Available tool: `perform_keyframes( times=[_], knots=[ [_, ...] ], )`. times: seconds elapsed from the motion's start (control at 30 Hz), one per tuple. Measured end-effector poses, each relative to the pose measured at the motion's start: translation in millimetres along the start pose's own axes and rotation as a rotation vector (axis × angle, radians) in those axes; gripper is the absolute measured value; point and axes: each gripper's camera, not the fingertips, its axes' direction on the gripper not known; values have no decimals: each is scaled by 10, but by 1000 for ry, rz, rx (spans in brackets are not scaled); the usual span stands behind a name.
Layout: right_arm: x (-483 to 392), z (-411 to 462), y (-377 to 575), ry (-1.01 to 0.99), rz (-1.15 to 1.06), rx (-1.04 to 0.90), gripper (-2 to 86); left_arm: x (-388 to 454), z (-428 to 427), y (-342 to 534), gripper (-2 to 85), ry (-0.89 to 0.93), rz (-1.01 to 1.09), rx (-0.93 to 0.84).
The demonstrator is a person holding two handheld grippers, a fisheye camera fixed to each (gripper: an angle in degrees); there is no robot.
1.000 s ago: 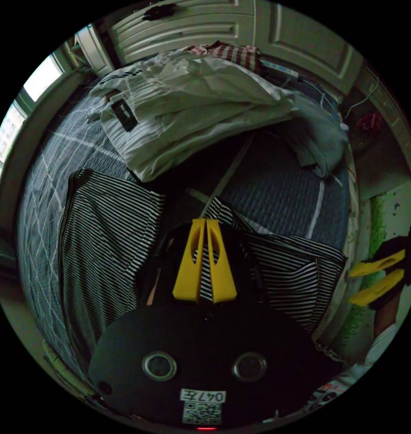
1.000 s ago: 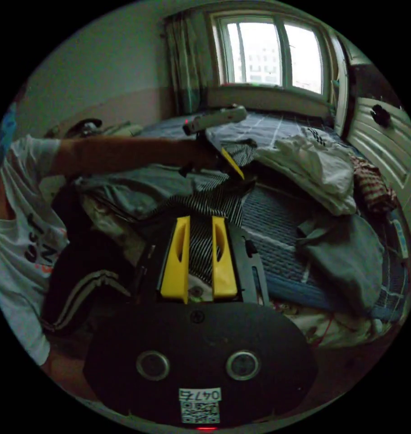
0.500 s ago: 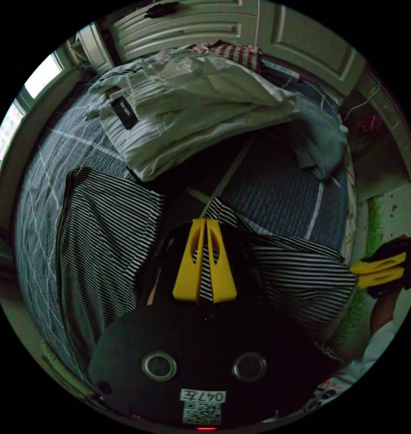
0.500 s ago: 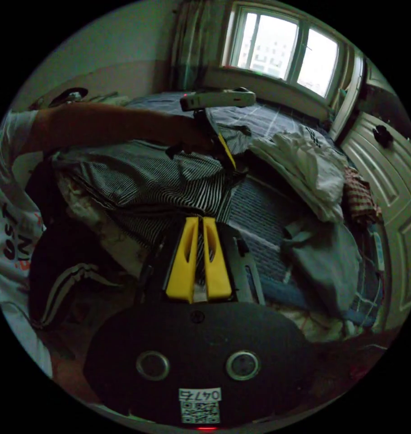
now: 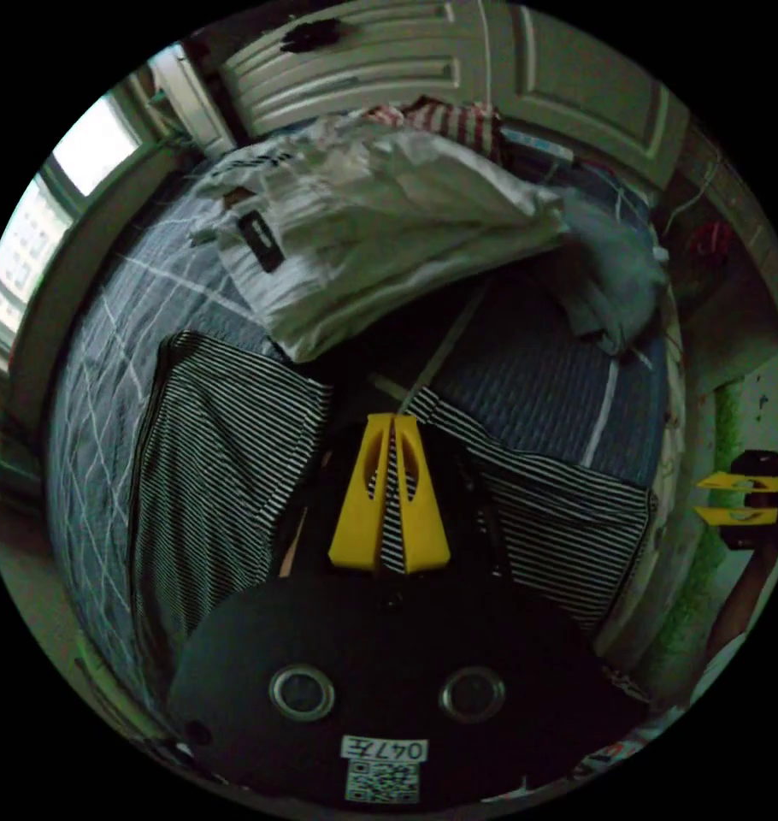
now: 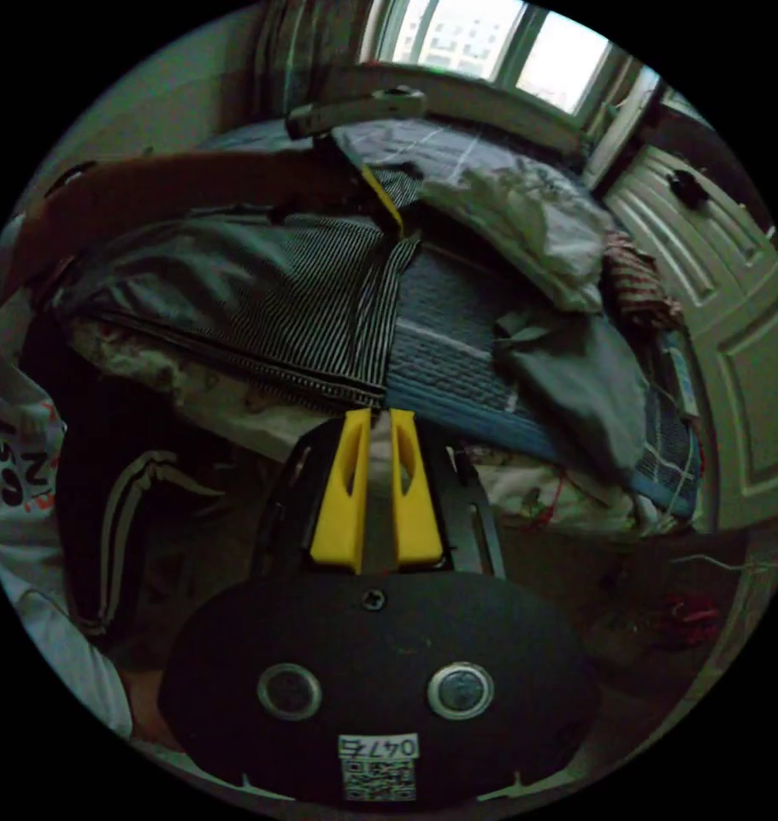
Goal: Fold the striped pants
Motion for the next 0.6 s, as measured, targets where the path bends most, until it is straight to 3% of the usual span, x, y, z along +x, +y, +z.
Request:
perform_keyframes(
  times=[0.2,0.4,0.53,0.6],
  knots=[
    [-809,-399,-65,-24,-52,216,13,-439,-1196,1360,-8,89,-57,191],
    [-1465,-151,-72,73,107,83,-3,-894,-2571,4035,-8,271,-52,323],
    [-2633,-1107,52,451,122,560,-6,-1105,-3185,6194,-8,206,-182,276],
    [-3157,-1379,-116,424,35,648,-6,-1250,-3496,7123,-8,159,-313,290]
  ],
)
